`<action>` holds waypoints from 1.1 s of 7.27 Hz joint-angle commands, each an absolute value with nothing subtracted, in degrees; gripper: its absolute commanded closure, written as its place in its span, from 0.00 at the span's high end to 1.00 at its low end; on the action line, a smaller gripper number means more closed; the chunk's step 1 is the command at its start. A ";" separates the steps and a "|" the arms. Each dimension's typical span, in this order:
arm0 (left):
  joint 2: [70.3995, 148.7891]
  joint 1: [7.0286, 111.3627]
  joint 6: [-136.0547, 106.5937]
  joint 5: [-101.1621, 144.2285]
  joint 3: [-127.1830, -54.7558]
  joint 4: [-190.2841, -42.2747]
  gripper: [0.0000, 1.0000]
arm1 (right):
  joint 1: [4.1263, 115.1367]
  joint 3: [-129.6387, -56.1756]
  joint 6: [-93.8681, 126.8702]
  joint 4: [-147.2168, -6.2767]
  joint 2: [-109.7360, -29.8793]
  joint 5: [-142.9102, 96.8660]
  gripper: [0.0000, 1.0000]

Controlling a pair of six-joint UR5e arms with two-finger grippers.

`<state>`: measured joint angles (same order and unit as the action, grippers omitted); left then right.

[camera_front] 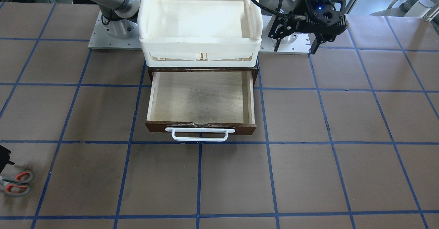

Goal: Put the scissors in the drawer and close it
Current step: 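Lower the right gripper and close it on the scissors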

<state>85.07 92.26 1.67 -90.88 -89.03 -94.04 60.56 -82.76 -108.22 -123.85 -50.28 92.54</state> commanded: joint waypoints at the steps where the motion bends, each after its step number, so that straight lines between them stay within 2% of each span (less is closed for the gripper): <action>1: 85.08 92.29 1.67 -90.88 -89.03 -94.04 1.00 | 60.47 -82.71 -108.19 -123.84 -49.75 92.64 0.85; 2: 85.08 92.29 1.67 -90.88 -89.03 -94.04 1.00 | 60.47 -82.71 -107.93 -123.84 -49.75 92.72 0.54; 3: 85.08 92.29 1.67 -90.88 -89.03 -94.04 1.00 | 60.47 -82.62 -107.49 -123.84 -49.75 93.68 0.17; 4: 85.08 92.29 1.67 -90.88 -89.03 -94.04 1.00 | 60.47 -82.62 -107.23 -123.84 -49.75 96.13 0.00; 8: 85.08 92.29 1.67 -90.88 -89.03 -94.04 1.00 | 61.08 -82.44 -106.96 -122.79 -51.75 95.36 0.00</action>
<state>85.05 92.28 1.67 -90.88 -89.03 -94.04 60.71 -82.46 -106.99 -123.26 -50.55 95.59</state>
